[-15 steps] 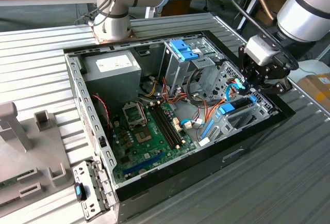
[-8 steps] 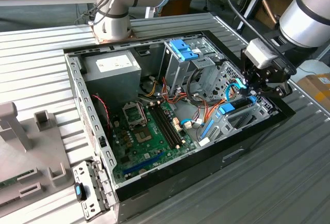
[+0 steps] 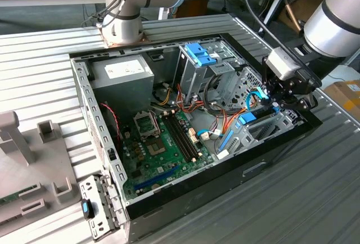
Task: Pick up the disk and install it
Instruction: 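Insert the first disk wire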
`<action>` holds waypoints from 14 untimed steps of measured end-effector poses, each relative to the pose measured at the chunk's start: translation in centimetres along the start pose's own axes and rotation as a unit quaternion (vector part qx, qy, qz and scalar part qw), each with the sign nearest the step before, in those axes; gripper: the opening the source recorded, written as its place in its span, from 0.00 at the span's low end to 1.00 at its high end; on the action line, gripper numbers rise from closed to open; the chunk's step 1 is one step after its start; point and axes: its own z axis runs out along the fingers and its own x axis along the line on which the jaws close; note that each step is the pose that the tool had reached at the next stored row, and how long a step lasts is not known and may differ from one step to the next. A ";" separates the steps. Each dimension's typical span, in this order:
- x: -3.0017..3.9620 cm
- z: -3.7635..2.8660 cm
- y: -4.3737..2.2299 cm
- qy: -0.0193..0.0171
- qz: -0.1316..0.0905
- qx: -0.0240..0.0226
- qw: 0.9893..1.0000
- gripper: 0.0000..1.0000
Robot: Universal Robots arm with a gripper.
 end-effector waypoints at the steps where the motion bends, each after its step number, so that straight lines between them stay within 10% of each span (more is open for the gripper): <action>1: 0.00 0.00 0.00 0.000 0.000 0.000 1.000 0.16; 14: -0.01 0.44 0.16 -0.002 -0.019 -0.002 1.000 0.16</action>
